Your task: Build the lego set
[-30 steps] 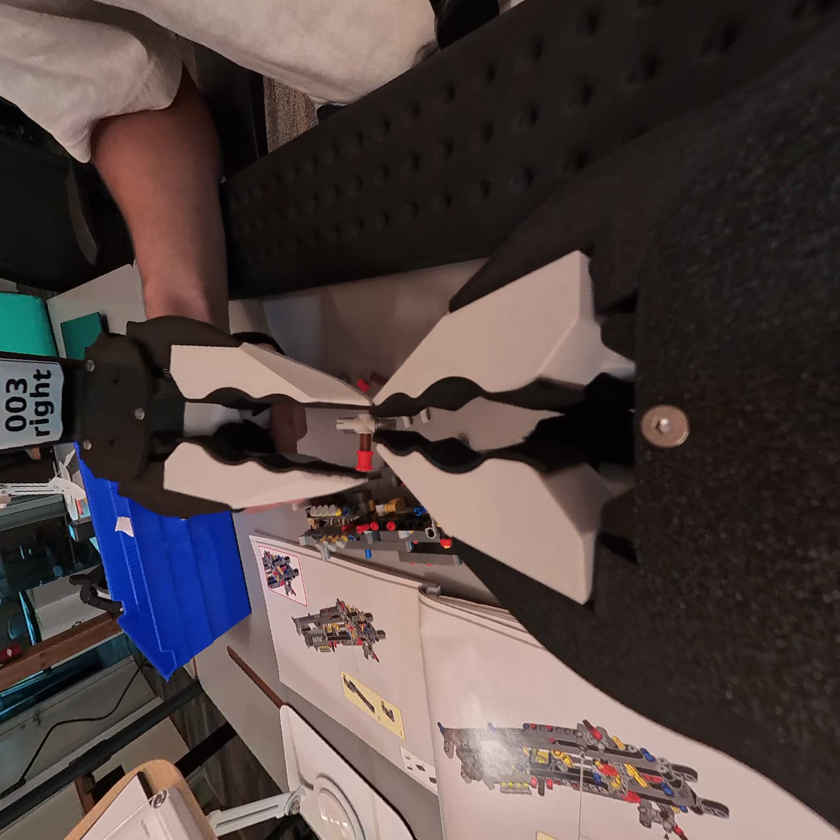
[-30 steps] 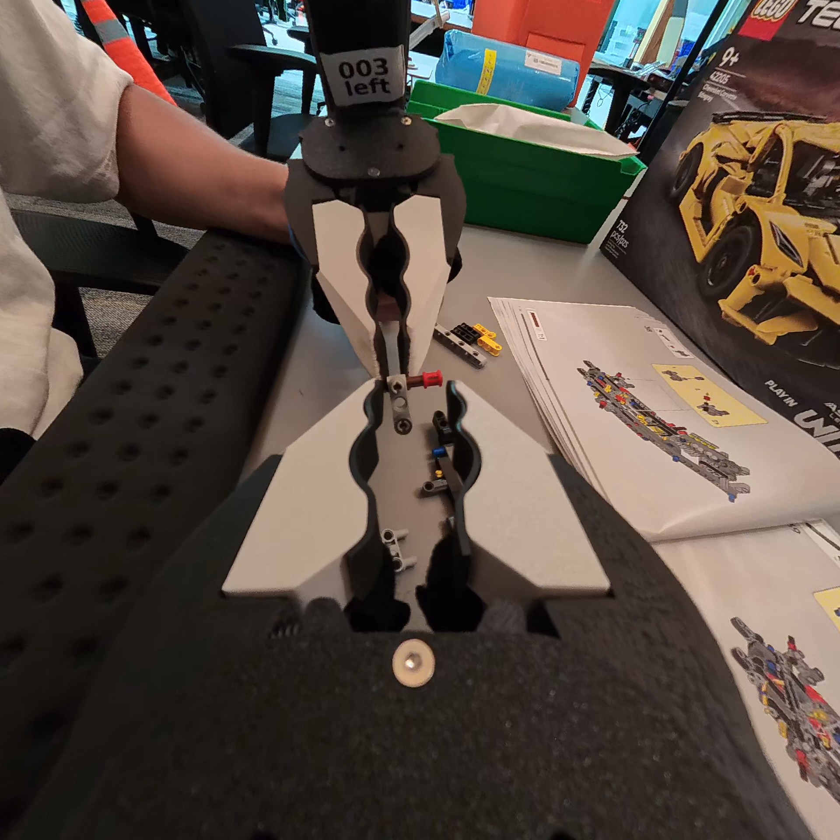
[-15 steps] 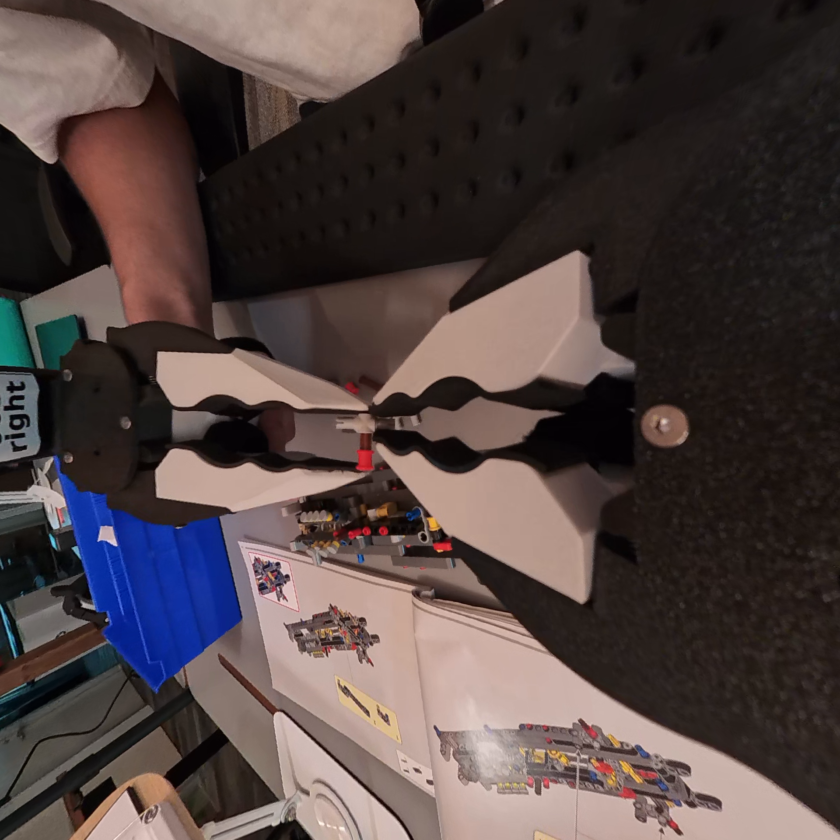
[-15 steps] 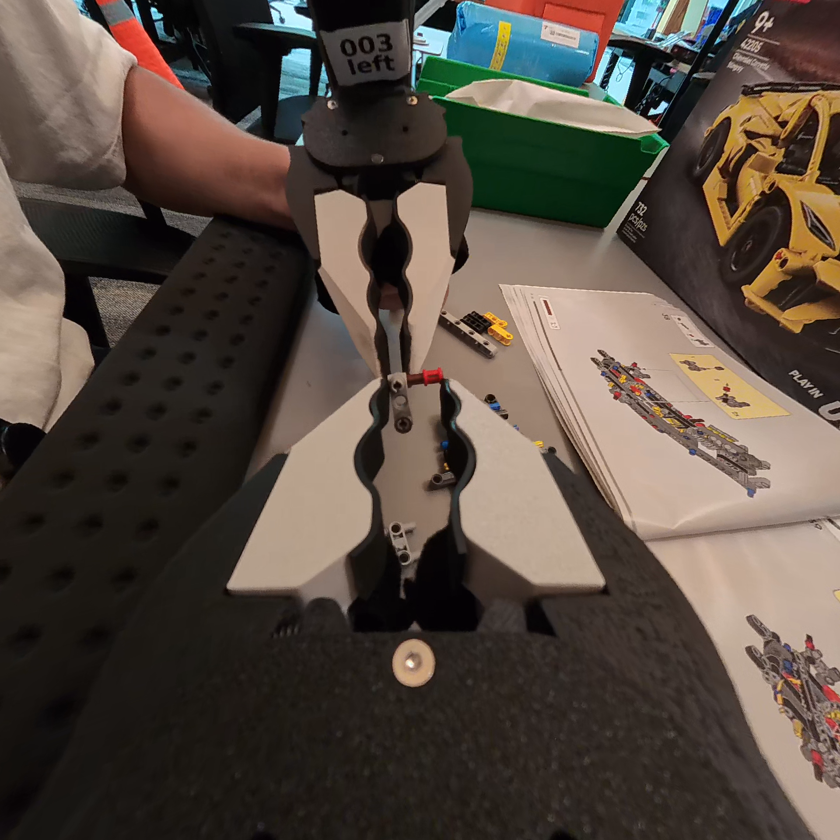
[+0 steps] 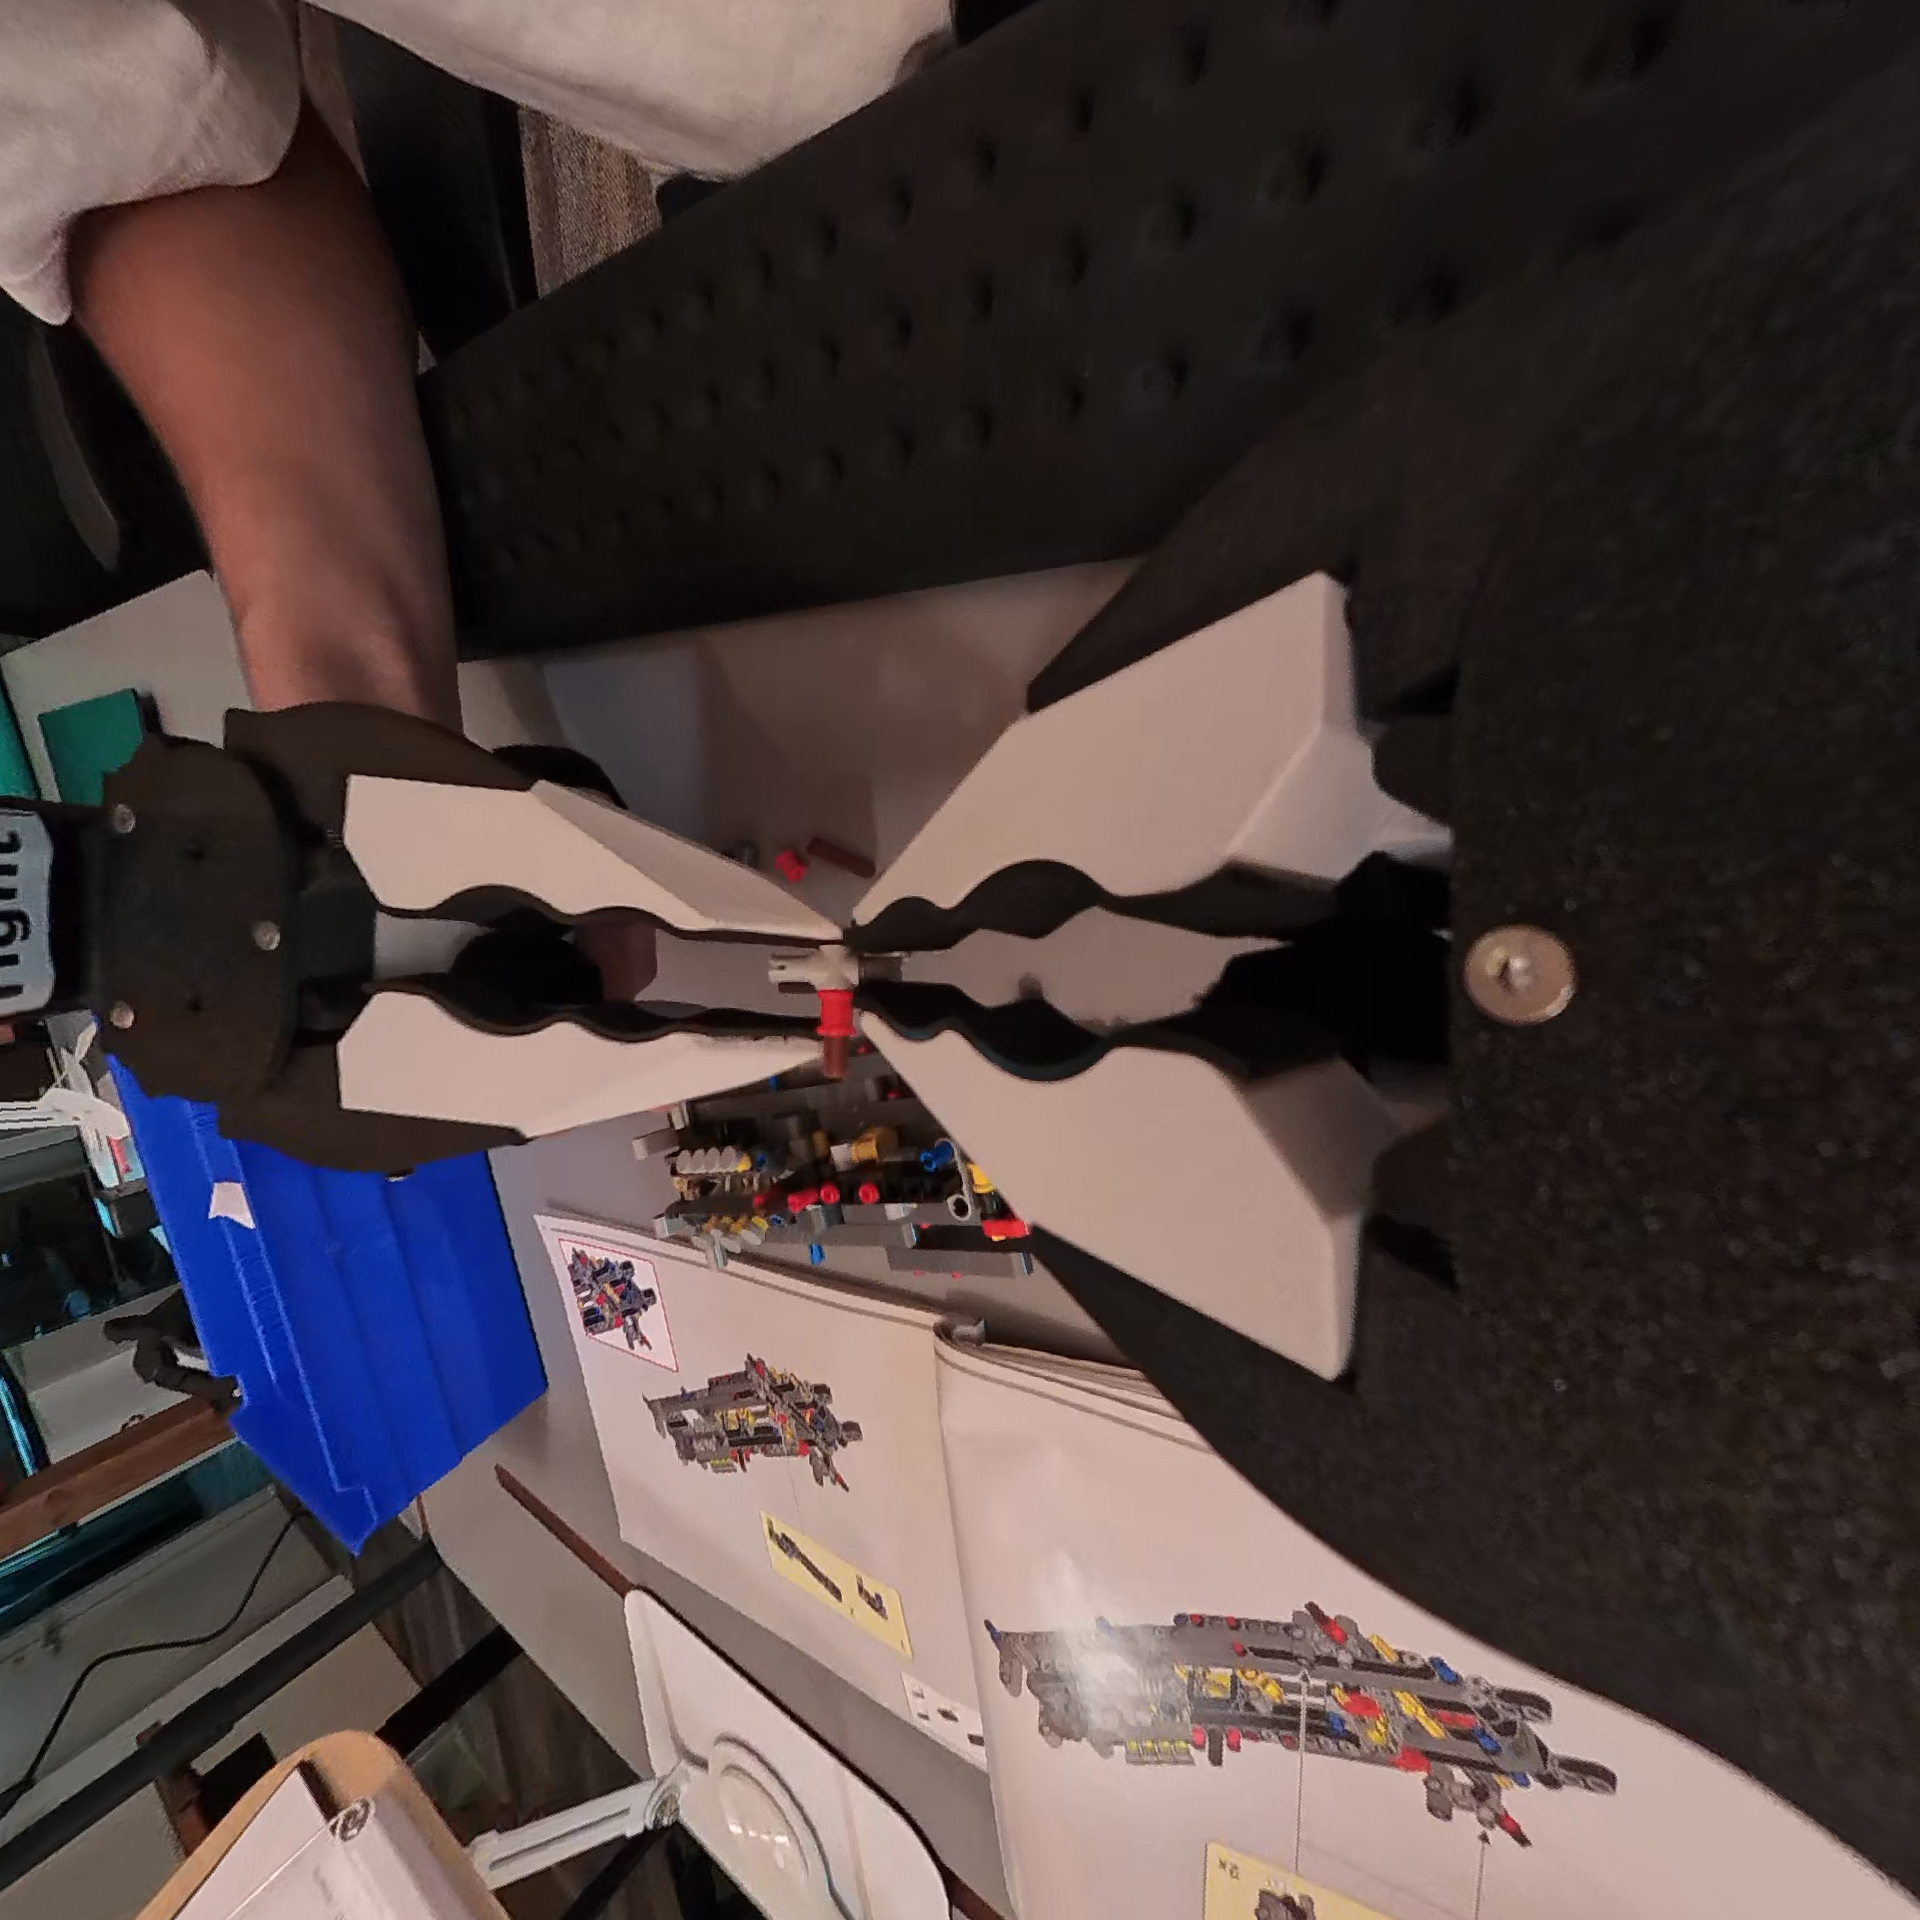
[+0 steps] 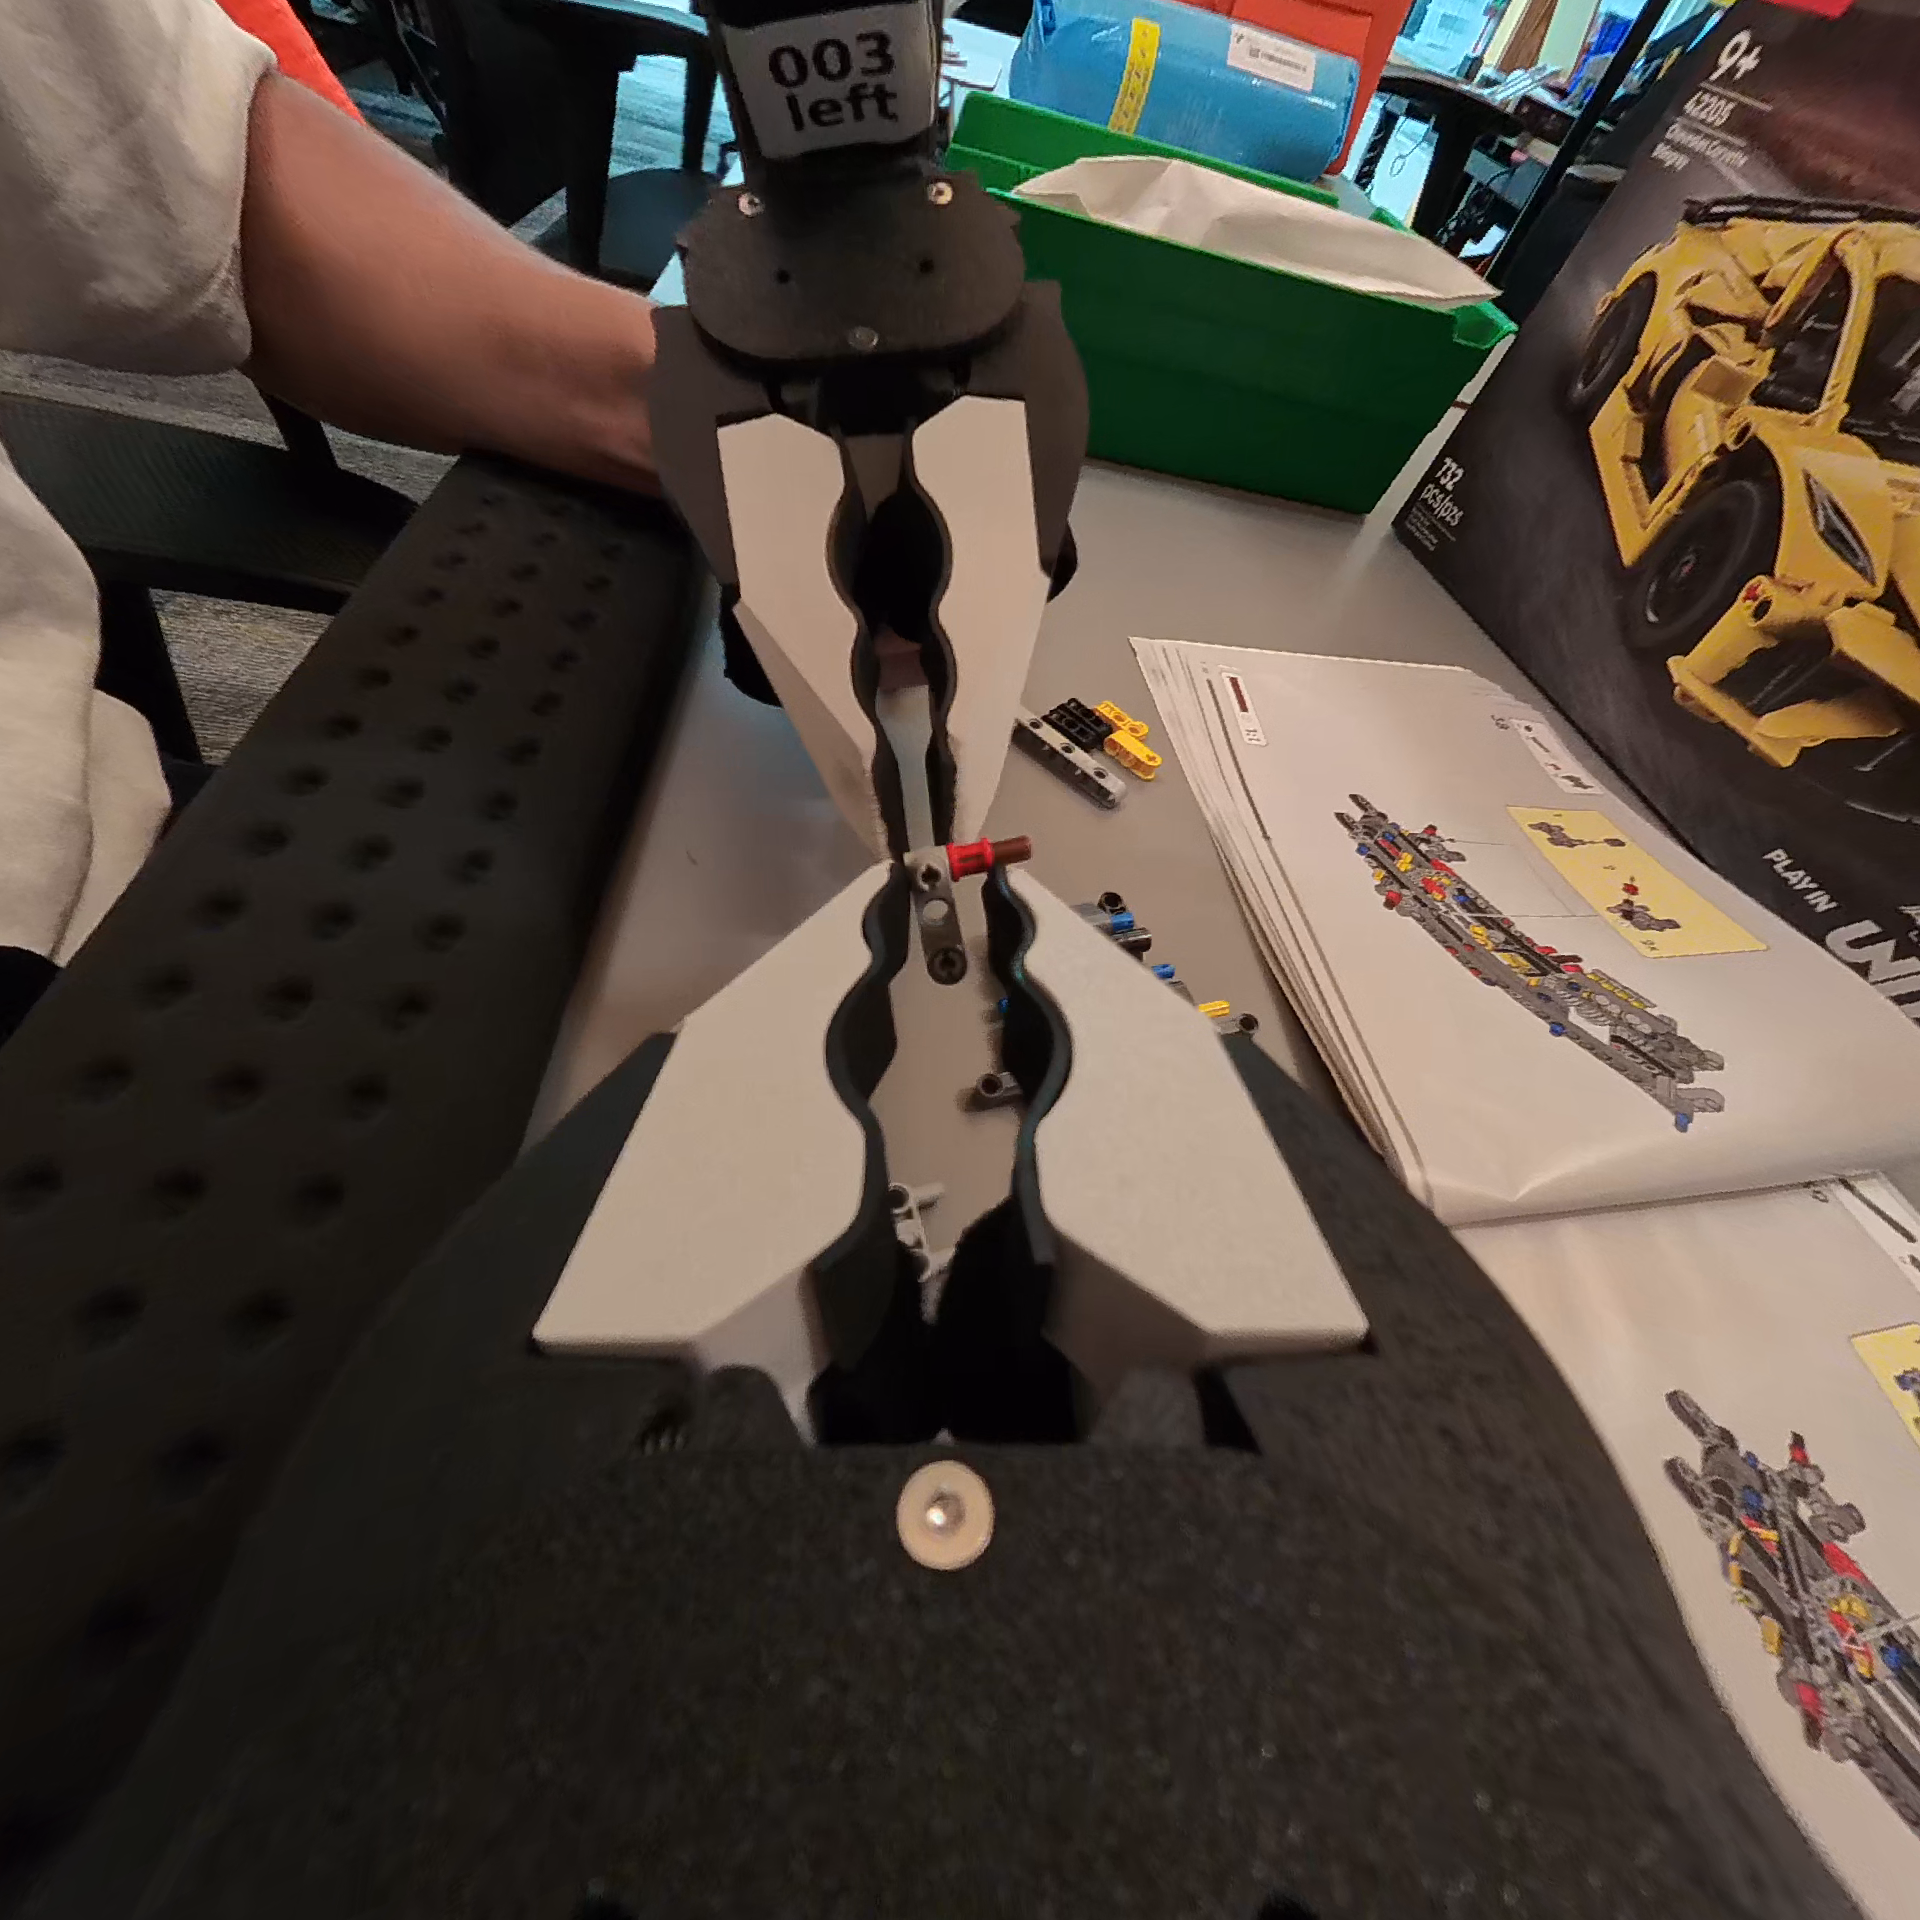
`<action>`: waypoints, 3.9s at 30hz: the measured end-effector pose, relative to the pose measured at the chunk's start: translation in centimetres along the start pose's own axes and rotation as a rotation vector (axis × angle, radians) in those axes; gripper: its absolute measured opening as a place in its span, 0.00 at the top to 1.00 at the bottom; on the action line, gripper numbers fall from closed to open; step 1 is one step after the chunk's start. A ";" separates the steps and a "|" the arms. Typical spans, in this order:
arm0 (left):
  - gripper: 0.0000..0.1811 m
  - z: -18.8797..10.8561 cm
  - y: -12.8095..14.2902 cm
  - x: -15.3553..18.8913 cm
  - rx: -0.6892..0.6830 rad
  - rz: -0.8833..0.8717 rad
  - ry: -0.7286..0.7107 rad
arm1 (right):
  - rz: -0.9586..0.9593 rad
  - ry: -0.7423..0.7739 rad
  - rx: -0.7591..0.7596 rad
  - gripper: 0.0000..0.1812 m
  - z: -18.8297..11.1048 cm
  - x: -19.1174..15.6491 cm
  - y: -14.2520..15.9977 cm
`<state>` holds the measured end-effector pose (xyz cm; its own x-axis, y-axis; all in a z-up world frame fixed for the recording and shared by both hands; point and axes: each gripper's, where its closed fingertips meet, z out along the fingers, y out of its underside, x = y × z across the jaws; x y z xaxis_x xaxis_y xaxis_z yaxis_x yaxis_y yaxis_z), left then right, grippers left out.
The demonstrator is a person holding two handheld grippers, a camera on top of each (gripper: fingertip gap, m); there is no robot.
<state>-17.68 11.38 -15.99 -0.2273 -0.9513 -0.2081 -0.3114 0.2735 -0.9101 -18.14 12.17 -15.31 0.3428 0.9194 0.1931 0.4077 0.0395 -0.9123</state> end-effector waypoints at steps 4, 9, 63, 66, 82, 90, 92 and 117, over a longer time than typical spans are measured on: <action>0.97 0.0 0.2 0.0 -0.010 0.002 0.002 | -0.012 0.000 -0.008 0.93 0.1 -0.1 0.1; 0.97 0.0 0.0 0.0 -0.004 0.006 -0.005 | -0.012 0.000 -0.005 0.93 0.0 0.0 0.0; 0.99 -2.6 -2.5 0.8 0.126 -0.407 0.015 | 0.425 -0.331 0.107 0.97 0.3 -2.0 -1.7; 0.99 -2.6 -2.2 1.2 0.094 -0.398 0.011 | 0.428 -0.335 0.092 0.97 0.6 -2.2 -1.6; 0.98 -4.9 2.1 -1.5 -0.133 -0.477 -0.187 | 0.373 -0.127 0.002 0.89 0.7 0.2 0.2; 0.98 -7.1 8.2 -1.1 -0.423 -0.616 -0.429 | 0.289 0.313 0.028 0.89 -3.4 2.0 1.6; 0.98 -6.5 8.6 -0.5 -0.438 -0.637 -0.436 | 0.267 0.386 0.038 0.90 -4.7 1.7 1.7; 0.86 -8.2 3.0 0.7 -0.146 -0.246 -0.563 | 0.332 0.330 -0.315 0.85 -5.8 -1.9 8.8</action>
<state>-26.38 12.68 -15.90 0.3750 -0.9070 -0.1914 -0.4244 0.0156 -0.9054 -10.33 8.53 -21.63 0.7217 0.6894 0.0627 0.4481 -0.3961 -0.8014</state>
